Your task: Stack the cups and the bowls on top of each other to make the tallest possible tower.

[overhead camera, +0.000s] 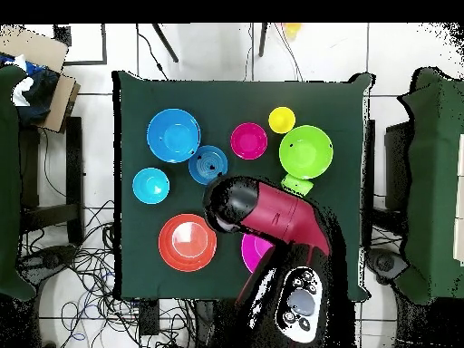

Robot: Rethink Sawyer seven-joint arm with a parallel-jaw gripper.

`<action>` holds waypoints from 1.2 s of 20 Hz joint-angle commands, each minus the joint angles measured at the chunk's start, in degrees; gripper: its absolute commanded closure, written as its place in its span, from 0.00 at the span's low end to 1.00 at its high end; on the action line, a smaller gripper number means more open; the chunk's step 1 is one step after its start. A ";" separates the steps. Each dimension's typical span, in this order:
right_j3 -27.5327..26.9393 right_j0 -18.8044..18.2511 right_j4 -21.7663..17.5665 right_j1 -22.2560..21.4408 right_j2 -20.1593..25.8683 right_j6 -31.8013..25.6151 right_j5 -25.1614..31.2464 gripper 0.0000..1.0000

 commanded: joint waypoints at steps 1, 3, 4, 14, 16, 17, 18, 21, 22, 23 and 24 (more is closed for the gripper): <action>5.15 1.10 2.75 3.10 6.45 9.99 -7.59 0.00; 6.34 1.45 3.56 2.94 6.44 10.80 -8.50 0.00; 6.84 1.82 3.64 2.82 6.20 11.01 -9.00 0.00; 13.89 1.63 5.91 1.43 7.67 9.15 -16.52 0.00; 13.76 1.38 5.74 1.70 7.64 8.56 -16.82 0.00; 13.74 1.13 5.63 1.85 7.73 8.16 -17.04 0.00; 13.65 0.90 5.51 1.97 7.83 7.84 -17.12 0.00; 14.17 0.02 5.00 2.34 8.30 6.78 -18.64 0.00; 14.23 -0.45 4.35 2.71 8.36 6.07 -19.64 0.00; 14.24 -1.28 3.49 3.03 8.43 4.85 -20.27 0.00; 13.99 -2.16 2.19 3.40 8.28 3.36 -21.06 0.00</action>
